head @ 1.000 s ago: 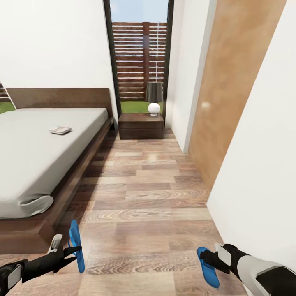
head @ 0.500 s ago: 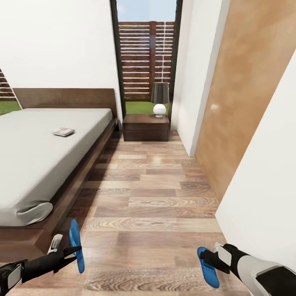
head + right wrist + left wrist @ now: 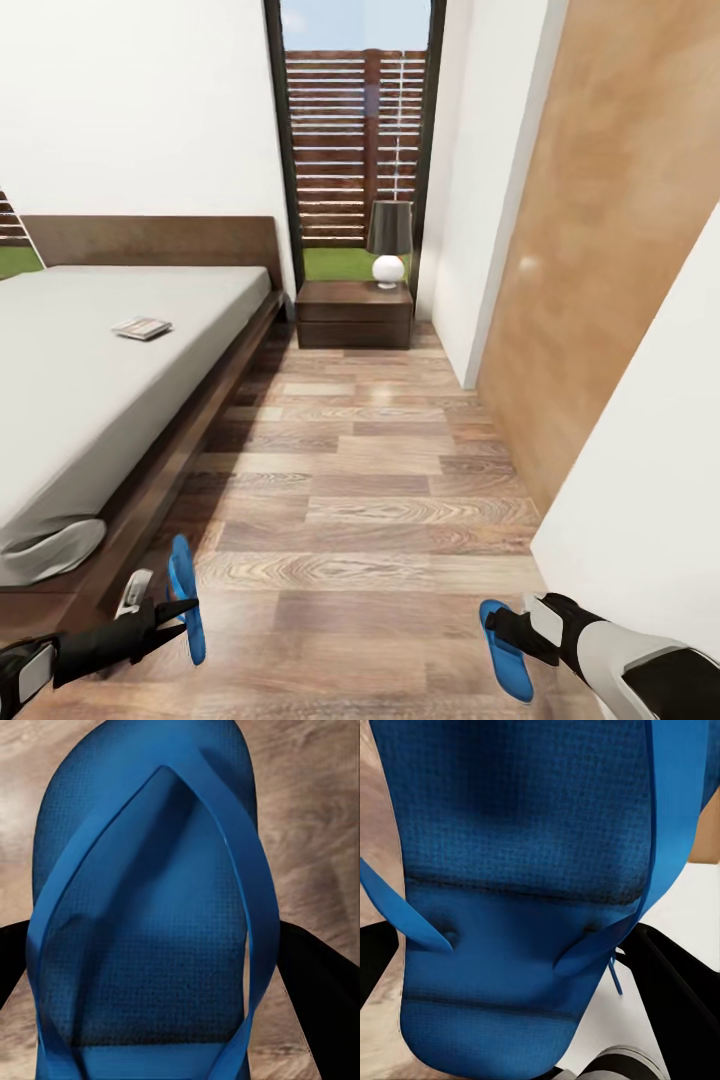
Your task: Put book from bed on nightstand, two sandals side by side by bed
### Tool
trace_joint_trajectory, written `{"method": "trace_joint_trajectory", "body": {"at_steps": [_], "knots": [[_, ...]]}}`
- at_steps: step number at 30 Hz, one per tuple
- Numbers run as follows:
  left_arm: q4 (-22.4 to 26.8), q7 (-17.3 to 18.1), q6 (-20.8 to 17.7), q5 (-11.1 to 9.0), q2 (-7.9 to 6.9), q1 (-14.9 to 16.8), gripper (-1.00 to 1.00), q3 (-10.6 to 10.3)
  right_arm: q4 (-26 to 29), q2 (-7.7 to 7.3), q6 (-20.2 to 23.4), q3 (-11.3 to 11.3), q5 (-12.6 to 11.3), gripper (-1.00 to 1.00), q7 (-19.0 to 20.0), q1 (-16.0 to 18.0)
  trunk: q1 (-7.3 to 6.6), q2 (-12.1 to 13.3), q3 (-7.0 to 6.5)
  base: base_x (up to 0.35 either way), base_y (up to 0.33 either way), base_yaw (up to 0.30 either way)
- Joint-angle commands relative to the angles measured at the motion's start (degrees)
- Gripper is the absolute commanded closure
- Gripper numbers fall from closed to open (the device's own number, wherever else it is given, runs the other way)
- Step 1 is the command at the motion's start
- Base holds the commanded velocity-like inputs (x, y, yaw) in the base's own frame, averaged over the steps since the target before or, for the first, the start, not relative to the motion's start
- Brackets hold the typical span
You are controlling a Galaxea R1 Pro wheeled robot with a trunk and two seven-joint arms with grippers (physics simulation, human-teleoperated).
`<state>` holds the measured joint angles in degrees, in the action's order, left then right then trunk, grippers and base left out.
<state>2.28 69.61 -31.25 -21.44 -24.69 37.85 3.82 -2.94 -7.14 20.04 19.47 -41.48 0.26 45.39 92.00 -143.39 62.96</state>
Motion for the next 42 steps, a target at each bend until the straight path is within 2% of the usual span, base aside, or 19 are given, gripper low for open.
{"method": "trace_joint_trajectory", "body": {"at_steps": [1,17,42], "knots": [[0.01,0.17,-0.57,0.26,-0.01,0.03,1.0,0.48,-0.05,0.01,0.17,0.48,-0.61,1.0,0.01,0.05,0.01,-0.02,0.05,0.217,-0.081,0.0],[0.01,0.17,-0.57,0.26,-0.01,0.03,1.0,0.48,-0.05,0.03,0.17,0.48,-0.61,1.0,0.01,0.05,0.01,-0.02,0.05,0.217,-0.098,0.0],[0.01,0.17,-0.57,0.26,-0.01,0.02,1.0,0.48,-0.05,0.08,0.17,0.48,-0.63,1.0,0.0,0.05,0.01,-0.02,0.05,0.217,-0.005,0.002]]}}
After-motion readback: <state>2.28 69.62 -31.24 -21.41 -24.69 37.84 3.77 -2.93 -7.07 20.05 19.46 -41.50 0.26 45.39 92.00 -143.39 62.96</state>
